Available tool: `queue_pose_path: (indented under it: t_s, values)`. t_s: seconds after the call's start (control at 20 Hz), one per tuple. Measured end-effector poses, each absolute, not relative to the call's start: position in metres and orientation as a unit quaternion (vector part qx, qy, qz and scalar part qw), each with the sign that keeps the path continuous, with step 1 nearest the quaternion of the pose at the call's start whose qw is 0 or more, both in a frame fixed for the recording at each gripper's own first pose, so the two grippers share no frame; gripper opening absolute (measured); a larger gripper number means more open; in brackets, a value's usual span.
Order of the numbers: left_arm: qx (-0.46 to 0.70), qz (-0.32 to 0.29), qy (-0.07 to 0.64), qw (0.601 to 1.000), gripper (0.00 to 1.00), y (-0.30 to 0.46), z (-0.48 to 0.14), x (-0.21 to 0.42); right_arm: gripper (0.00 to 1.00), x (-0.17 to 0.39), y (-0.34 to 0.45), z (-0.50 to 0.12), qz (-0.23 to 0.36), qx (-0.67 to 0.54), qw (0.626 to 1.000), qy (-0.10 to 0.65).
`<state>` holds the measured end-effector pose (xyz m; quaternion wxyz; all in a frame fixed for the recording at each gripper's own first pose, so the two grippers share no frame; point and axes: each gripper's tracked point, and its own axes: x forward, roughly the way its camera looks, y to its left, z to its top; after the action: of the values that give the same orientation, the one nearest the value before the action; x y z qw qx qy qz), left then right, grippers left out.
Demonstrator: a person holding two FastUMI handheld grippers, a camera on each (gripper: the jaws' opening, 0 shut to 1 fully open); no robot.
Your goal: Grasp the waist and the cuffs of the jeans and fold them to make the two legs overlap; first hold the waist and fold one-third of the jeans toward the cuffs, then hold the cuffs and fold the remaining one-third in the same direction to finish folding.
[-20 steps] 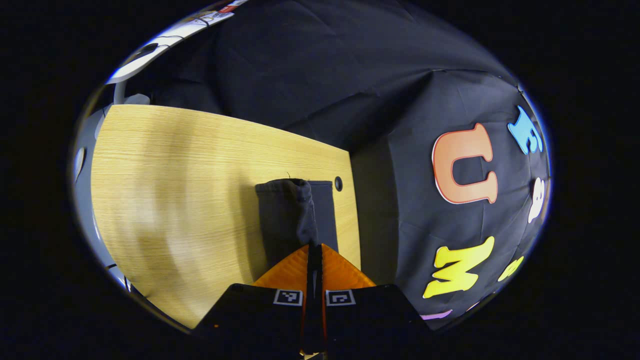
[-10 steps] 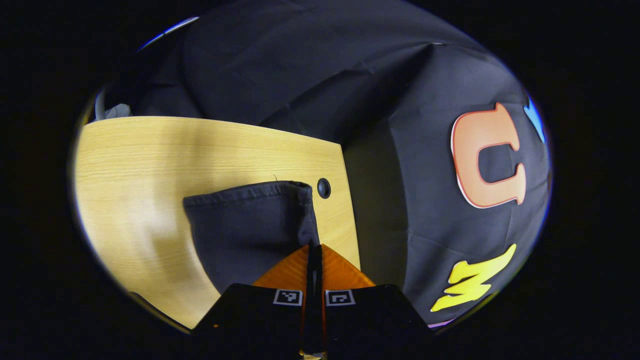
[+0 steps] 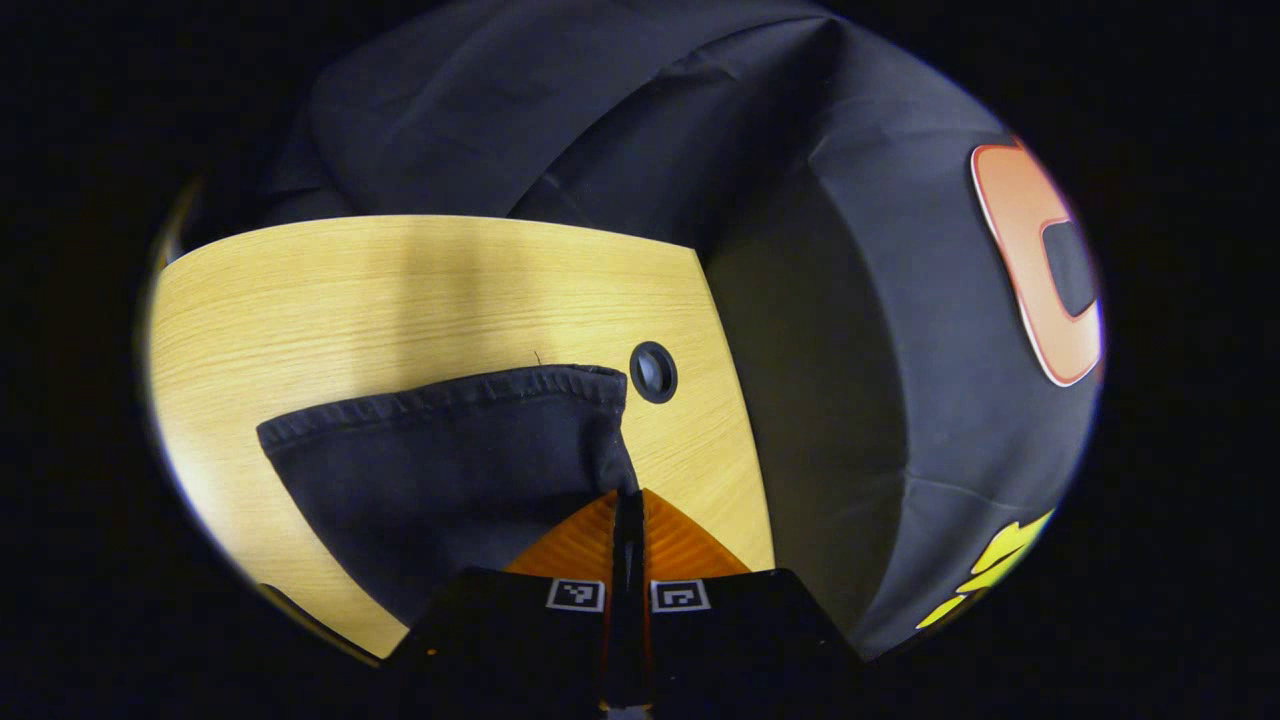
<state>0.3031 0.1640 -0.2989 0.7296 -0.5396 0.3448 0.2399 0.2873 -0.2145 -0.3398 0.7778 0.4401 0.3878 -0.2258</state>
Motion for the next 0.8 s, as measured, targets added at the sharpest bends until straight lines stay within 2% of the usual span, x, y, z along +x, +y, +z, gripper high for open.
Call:
queue_pose_path:
  t_s: [0.2,0.3,0.35,0.45,0.5,0.8]
  values:
    - [-0.502,0.228,0.357,0.754,0.03,0.152,-0.296,0.289,0.01,0.29,-0.215,-0.356,-0.243,0.424,0.778,0.396]
    - [-0.437,0.211,0.356,0.799,0.06,0.148,-0.29,0.288,0.02,0.291,-0.21,-0.351,-0.234,0.42,0.785,0.39]
    - [-0.39,0.209,0.352,0.825,0.37,0.156,-0.269,0.274,0.07,0.298,-0.206,-0.353,-0.222,0.422,0.79,0.384]
    - [-0.337,0.197,0.341,0.855,0.99,0.153,-0.249,0.263,0.68,0.308,-0.203,-0.344,-0.206,0.413,0.804,0.375]
    - [-0.332,0.194,0.334,0.861,0.99,0.155,-0.236,0.28,0.99,0.307,-0.2,-0.342,-0.202,0.399,0.812,0.374]
    - [-0.196,0.152,0.261,0.933,0.99,0.129,-0.13,0.279,0.98,0.311,-0.199,-0.281,-0.161,0.31,0.888,0.301]
